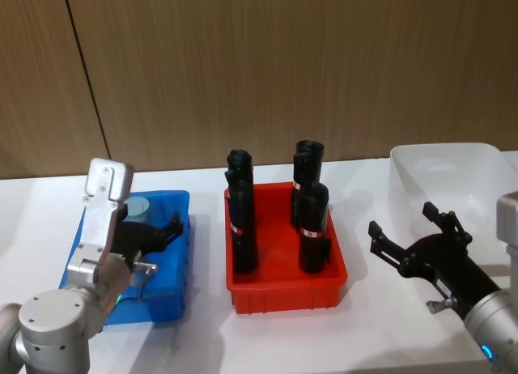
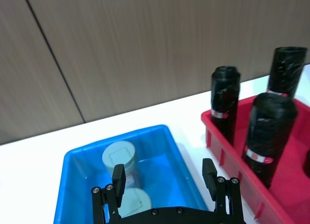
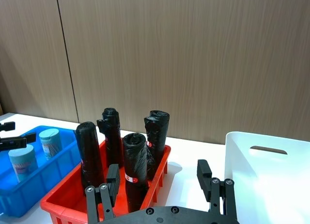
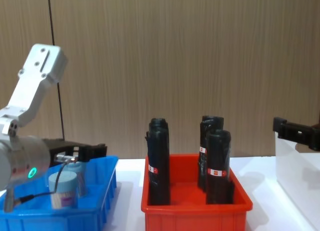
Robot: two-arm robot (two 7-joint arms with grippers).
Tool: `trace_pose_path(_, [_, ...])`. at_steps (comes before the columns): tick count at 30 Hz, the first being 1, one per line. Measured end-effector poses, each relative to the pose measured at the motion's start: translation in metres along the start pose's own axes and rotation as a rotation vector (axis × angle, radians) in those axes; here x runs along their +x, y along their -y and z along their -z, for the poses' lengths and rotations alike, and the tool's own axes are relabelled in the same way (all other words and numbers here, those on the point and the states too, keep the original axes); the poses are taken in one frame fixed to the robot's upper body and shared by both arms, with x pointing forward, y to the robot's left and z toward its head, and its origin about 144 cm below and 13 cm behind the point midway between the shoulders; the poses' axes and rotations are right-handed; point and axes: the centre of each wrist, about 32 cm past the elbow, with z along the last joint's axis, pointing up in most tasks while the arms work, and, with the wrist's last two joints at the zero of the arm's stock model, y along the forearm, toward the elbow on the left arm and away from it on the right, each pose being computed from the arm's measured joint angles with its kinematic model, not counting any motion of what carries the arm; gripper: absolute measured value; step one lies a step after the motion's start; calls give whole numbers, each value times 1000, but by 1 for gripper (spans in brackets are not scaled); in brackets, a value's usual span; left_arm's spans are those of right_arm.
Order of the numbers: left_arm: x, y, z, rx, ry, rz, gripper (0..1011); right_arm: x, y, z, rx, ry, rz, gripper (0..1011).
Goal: Pick the cotton swabs from the blue box and place them into the white box.
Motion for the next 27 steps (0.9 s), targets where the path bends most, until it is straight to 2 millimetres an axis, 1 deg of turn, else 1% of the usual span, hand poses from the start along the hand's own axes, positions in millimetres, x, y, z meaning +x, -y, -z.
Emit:
trace_pose_path(15, [15,5,15,62,-85,-47,1003,0,0,0,0,0,0,1002])
trace_pose_path(27, [24,9,22,93,-117,-64,1003,0,0,0,0,0,0,1002])
